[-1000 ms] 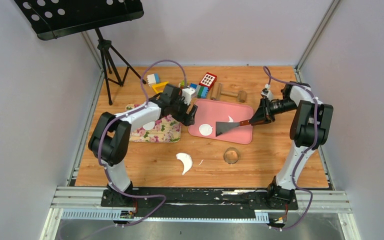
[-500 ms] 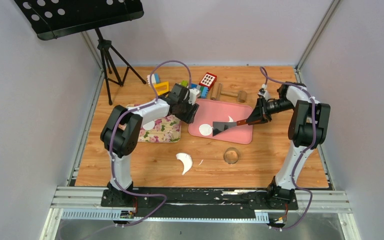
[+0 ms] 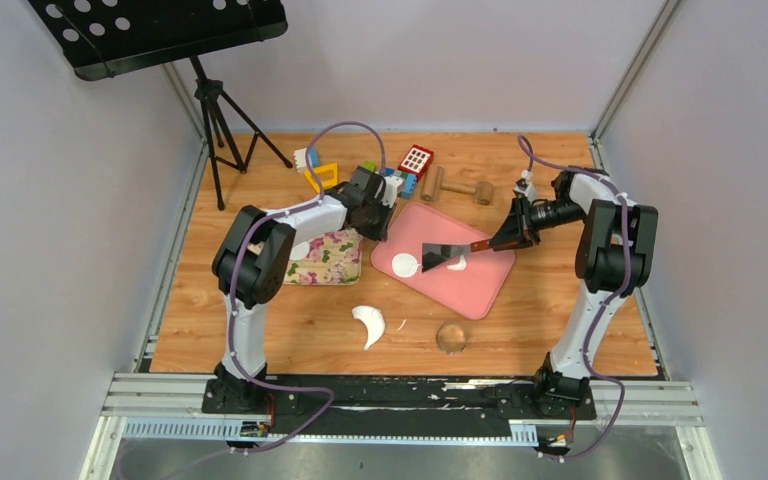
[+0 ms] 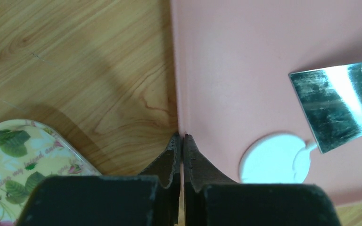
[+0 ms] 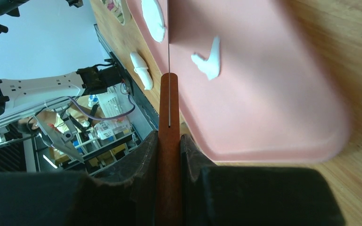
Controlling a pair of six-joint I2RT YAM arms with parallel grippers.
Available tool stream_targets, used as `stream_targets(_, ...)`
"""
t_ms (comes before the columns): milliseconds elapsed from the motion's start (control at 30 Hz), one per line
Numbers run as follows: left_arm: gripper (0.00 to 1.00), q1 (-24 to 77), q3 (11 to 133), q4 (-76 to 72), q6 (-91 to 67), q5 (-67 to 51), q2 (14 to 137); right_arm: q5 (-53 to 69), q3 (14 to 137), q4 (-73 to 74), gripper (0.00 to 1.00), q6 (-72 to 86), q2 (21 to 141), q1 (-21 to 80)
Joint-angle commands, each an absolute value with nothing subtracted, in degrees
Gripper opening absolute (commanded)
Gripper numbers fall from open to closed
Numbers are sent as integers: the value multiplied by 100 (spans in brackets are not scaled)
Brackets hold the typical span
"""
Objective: Roll out the dumpling wrappers from the dough
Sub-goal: Scoop the dumpling wrapper from the work surface.
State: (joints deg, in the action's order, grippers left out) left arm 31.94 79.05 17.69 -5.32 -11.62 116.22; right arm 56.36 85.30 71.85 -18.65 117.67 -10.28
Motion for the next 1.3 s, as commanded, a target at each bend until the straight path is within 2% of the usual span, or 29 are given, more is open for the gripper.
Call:
stream_targets(0, 0, 3223, 7853, 1995, -660, -1196, 11864, 5482, 8372, 6695, 0, -1908, 11887, -1003)
stream_targets(700, 0, 3234, 8071, 2070, -894, -995, 12119, 6021, 8470, 7327, 0, -2998, 12294, -571)
stream_targets(1267, 0, 3277, 7980, 1986, -976, -1117, 12107, 6900, 8674, 6843, 0, -3012, 12793, -310)
